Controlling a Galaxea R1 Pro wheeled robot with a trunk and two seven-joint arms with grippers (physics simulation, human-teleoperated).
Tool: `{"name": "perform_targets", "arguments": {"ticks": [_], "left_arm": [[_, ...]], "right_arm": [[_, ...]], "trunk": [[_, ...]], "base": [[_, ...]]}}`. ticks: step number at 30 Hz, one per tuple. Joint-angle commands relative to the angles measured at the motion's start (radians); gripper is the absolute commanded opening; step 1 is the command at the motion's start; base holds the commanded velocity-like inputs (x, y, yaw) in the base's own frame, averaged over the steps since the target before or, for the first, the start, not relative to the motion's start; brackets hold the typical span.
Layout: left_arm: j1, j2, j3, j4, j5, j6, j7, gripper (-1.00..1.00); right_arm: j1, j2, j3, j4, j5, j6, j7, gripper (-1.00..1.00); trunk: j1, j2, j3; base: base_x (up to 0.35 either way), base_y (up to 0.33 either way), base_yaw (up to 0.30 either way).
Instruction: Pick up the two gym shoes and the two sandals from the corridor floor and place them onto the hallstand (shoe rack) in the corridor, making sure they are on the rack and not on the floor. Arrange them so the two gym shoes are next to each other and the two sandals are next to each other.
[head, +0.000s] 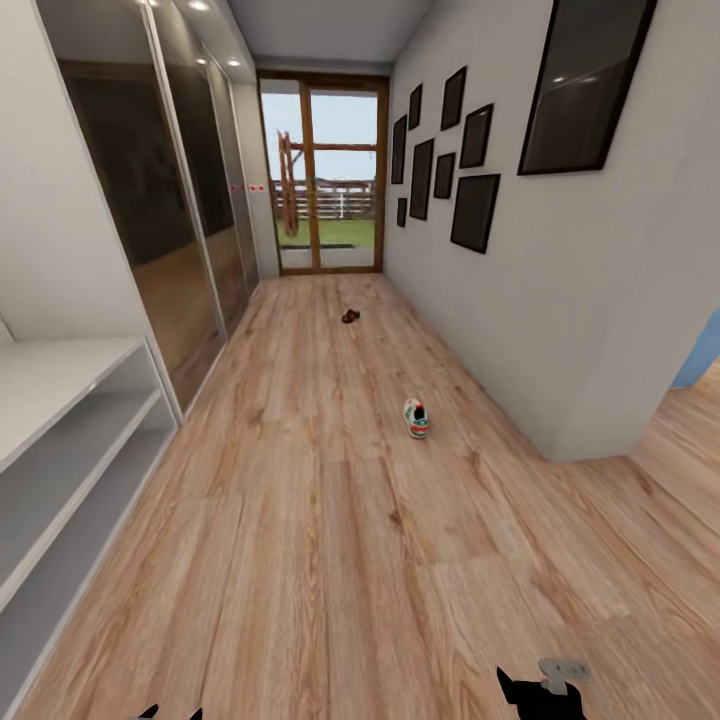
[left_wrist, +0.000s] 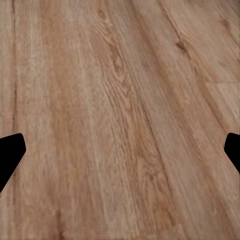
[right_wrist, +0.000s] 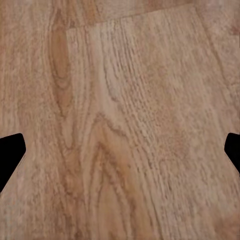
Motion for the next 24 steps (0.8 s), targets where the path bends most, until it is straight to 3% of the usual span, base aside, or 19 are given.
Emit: {"name": "perform_targets", "arguments": {"ticks": [1,13,24], "left_arm": [[-0.001,0.000,0.003,0.001,0.005,0.001,-0.008,1.00],[-0.001,0.000,0.003,0.002,0.004,0.001,-0.008,1.00],[-0.001,0.000,0.003,0.001,0.005,0.001,-0.008,1.00]], "right_arm": [[-0.001,0.000,0.007,0.001,-0.010,-0.003,0.004,1.00],[-0.001,0.000,0.007,0.001,-0.010,-0.003,0.004,1.00],[-0.001,0.000,0.007,0.001,-0.010,-0.003,0.004,1.00]], "trunk": [[0.000,0.000,-0.001],[0.000,0.000,-0.001],[0.000,0.000,-0.001]], "base": [[0.339,0.000,0.000],[0.339,0.000,-0.015],[0.339,0.000,-0.169]]}}
